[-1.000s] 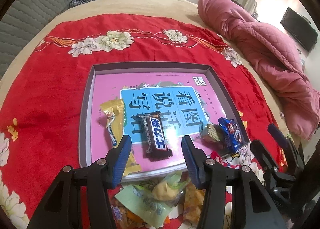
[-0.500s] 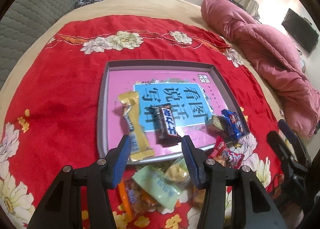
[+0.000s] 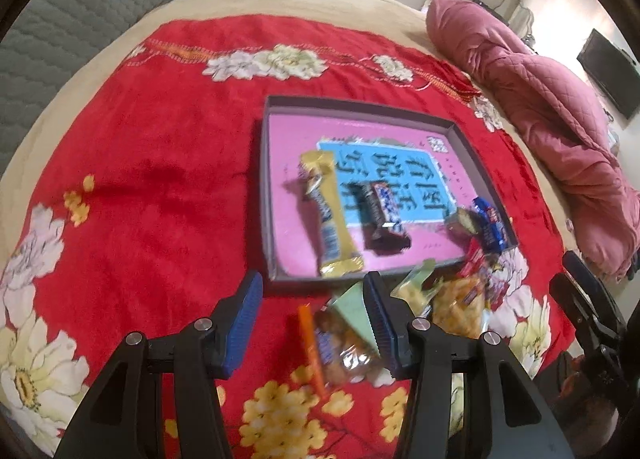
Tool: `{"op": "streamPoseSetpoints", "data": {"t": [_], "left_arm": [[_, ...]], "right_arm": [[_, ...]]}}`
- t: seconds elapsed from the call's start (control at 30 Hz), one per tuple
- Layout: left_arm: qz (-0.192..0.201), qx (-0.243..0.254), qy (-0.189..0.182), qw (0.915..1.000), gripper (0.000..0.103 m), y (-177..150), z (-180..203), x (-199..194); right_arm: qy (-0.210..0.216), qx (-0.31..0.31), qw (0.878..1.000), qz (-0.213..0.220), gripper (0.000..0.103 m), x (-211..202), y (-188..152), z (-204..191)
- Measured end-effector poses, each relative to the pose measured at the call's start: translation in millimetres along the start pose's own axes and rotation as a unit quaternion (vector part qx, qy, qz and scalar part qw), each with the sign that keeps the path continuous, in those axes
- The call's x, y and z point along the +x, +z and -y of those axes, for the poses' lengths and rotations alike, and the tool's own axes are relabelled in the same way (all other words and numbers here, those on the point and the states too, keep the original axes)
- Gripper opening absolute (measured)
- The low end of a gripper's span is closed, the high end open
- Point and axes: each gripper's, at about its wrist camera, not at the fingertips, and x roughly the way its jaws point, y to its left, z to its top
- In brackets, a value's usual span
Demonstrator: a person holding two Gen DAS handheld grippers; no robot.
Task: Organize snacks
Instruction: 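Move both open tools back from the box toward the loose snacks, then grasp the orange-striped cookie bag with the left tool while the right tool grasps the puffed rice bar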
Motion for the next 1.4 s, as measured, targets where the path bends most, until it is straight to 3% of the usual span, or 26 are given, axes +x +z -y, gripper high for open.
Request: {"op": "streamPoseSetpoints", "data": {"t": [0.37,0.73,1.2,1.27,1.4], "left_arm": [[-0.043,-0.022,-0.012,0.9988,0.054,-31,-30,17],[-0.081,-0.014,-0.056,0.995,0.053,-45,-18,43],[-0.085,-0.003,-0.106,0.9908,0.053,-49,5,60],[-0.088,0.003,-0.11,0.99,0.053,-50,10,62],[-0.086,0.01,-0.109,0.9903,0.053,-50,17,65]], "right_arm": [[0.016,-0.033,0.996,-0.076,0.091,27,-20,-21],[0.024,-0.054,0.993,-0.102,0.091,38,-30,-31],[0.029,-0.065,0.99,-0.119,0.09,52,-36,-35],[0.031,-0.068,0.99,-0.122,0.085,55,-37,-37],[0.041,-0.078,0.987,-0.133,0.064,62,-40,-42]]}}
